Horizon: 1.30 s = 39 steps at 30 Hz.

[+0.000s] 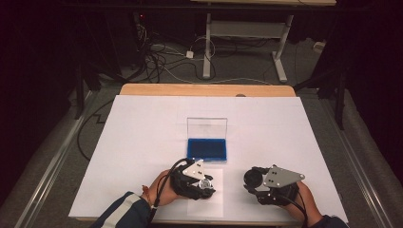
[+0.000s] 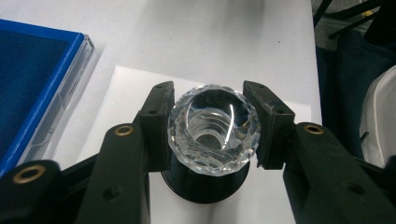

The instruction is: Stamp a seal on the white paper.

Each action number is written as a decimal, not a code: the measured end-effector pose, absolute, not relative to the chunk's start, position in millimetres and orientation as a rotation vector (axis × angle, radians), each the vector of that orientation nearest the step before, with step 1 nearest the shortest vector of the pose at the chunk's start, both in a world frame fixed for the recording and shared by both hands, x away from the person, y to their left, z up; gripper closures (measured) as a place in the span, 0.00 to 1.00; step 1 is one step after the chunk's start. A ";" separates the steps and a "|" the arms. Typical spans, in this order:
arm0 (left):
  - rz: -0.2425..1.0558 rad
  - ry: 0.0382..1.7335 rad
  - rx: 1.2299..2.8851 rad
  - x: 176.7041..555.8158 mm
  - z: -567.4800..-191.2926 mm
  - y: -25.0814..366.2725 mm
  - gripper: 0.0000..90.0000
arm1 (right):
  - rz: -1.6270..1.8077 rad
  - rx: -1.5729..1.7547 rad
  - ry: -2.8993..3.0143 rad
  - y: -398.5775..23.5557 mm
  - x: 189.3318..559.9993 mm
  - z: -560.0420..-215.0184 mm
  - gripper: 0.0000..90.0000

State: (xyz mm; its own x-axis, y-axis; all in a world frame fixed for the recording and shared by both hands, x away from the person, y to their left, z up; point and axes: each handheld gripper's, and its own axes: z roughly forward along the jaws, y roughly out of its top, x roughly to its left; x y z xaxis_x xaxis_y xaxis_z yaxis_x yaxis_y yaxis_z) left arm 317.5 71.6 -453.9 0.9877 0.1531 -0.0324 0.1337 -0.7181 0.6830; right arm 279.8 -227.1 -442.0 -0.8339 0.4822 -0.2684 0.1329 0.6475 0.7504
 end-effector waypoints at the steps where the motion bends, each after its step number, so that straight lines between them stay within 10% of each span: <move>1: 0.035 0.195 2.383 317.6 -453.8 71.5 0.60 | 1.050 0.482 2.418 -227.1 279.6 -442.0 0.42; 39: 0.080 0.175 2.432 314.9 -451.3 68.0 0.60 | 1.058 0.473 2.426 -227.0 278.6 -442.1 0.42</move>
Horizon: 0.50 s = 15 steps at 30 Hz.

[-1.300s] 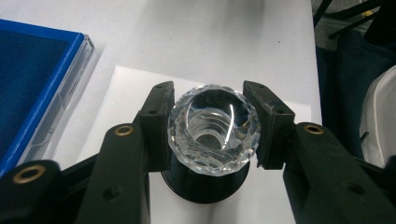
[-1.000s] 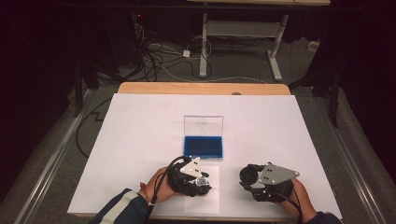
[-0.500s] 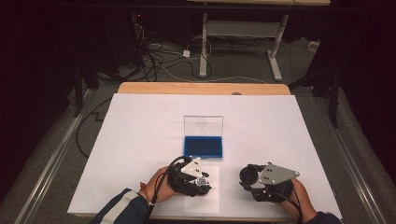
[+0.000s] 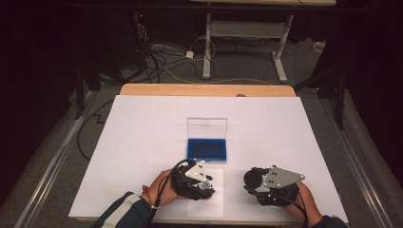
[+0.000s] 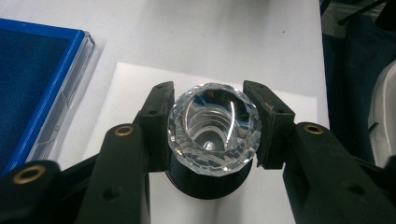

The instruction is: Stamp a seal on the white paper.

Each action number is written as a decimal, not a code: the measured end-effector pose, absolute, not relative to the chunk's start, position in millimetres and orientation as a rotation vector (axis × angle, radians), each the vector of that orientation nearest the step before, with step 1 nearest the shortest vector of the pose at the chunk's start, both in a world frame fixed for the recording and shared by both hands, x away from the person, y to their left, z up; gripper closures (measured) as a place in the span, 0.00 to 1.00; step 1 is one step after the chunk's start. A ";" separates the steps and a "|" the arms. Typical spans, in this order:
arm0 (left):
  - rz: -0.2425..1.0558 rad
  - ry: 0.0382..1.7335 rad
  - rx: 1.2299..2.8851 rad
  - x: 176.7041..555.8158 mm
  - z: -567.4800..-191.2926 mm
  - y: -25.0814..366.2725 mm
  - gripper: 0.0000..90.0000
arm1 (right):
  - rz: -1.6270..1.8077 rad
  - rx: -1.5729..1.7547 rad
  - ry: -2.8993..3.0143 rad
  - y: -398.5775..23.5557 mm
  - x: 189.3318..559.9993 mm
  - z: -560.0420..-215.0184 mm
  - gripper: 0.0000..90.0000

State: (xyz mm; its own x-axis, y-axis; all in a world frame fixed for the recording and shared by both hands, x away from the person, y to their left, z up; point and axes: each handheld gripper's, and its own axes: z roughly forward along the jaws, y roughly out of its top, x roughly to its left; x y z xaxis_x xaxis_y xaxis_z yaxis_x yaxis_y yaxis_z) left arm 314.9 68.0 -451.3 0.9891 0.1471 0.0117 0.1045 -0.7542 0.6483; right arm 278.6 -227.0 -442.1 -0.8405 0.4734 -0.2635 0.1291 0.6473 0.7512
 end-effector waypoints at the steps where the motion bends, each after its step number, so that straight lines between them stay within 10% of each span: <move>1: 0.078 0.175 2.431 315.1 -451.5 68.2 0.60 | 1.057 0.475 2.426 -226.9 278.6 -442.2 0.42; 15: 0.084 0.171 2.435 314.5 -451.4 67.7 0.60 | 1.045 0.468 2.443 -225.7 278.7 -443.2 0.42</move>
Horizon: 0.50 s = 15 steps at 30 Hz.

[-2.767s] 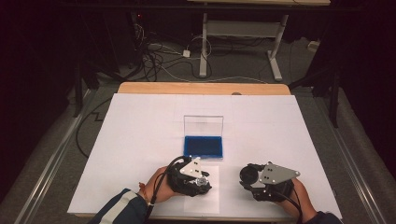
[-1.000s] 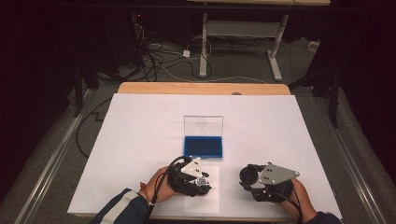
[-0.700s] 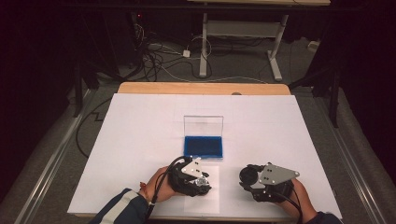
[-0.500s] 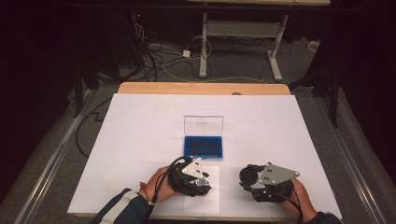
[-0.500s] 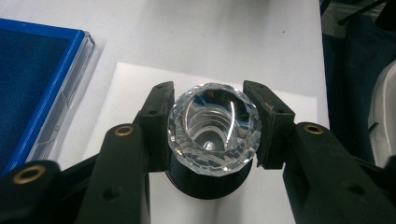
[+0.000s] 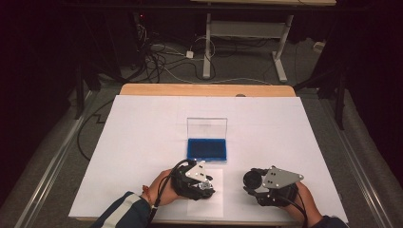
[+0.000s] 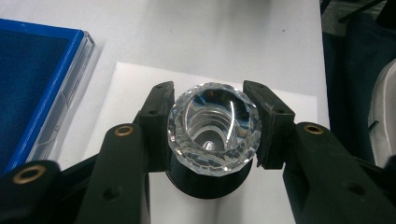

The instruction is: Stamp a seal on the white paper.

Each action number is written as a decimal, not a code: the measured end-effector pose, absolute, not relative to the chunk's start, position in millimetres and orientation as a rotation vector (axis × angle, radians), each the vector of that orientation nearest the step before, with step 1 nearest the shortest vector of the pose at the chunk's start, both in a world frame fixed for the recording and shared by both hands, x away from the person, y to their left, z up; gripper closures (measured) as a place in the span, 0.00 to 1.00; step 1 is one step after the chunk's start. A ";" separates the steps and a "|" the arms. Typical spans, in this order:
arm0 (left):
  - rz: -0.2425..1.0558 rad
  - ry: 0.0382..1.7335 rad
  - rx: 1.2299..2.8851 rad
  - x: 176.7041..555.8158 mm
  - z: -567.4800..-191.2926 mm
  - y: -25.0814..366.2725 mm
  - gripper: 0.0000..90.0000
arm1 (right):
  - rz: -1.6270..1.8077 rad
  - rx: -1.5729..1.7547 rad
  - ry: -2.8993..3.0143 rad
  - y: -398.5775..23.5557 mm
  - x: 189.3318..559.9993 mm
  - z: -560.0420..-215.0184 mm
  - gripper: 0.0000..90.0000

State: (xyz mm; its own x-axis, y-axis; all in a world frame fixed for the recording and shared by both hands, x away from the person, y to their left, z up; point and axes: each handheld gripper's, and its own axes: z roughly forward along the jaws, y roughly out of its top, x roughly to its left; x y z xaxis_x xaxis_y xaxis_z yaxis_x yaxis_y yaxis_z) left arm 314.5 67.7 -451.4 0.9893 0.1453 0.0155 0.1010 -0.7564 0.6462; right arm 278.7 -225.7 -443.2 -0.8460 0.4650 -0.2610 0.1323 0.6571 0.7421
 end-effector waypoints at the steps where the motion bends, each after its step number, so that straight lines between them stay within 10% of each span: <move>1: 0.082 0.172 2.434 314.7 -451.4 67.8 0.60 | 1.047 0.466 2.445 -225.7 278.8 -443.4 0.42; 15: 0.102 0.165 2.438 313.4 -451.7 67.0 0.60 | 1.040 0.456 2.459 -225.3 278.3 -443.6 0.42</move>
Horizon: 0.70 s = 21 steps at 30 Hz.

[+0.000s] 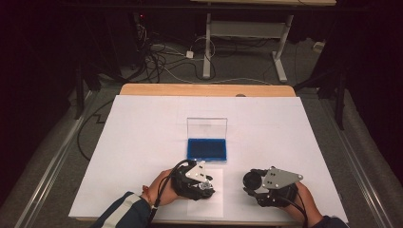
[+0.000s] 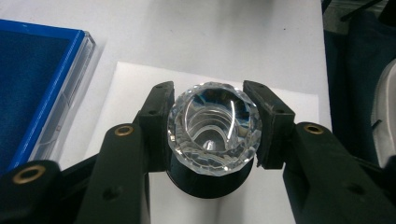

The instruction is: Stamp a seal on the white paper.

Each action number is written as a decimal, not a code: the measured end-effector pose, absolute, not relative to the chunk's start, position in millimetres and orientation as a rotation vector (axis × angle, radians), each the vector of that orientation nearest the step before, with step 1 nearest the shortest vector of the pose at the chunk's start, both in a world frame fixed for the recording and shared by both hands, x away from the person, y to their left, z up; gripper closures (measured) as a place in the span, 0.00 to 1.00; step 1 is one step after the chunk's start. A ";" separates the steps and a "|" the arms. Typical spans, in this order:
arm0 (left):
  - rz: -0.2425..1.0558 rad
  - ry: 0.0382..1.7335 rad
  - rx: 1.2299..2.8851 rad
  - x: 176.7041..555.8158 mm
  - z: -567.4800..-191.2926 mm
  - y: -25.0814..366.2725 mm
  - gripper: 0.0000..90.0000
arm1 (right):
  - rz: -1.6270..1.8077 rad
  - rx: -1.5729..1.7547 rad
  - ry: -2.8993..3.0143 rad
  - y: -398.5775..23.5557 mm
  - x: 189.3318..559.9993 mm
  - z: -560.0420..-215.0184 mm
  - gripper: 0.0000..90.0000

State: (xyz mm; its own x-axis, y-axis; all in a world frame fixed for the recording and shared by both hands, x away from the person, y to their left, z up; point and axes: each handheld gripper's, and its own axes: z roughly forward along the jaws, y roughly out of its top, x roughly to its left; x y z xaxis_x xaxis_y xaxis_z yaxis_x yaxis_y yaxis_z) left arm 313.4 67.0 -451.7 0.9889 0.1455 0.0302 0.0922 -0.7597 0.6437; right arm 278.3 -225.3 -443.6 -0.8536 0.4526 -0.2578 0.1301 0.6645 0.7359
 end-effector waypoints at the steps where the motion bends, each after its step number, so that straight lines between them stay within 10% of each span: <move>1: 0.104 0.165 2.441 313.3 -451.5 67.0 0.60 | 1.037 0.457 2.462 -225.1 278.0 -443.7 0.42; 21: 0.105 0.180 2.430 312.8 -451.9 67.7 0.60 | 1.044 0.444 2.459 -224.6 276.0 -441.7 0.42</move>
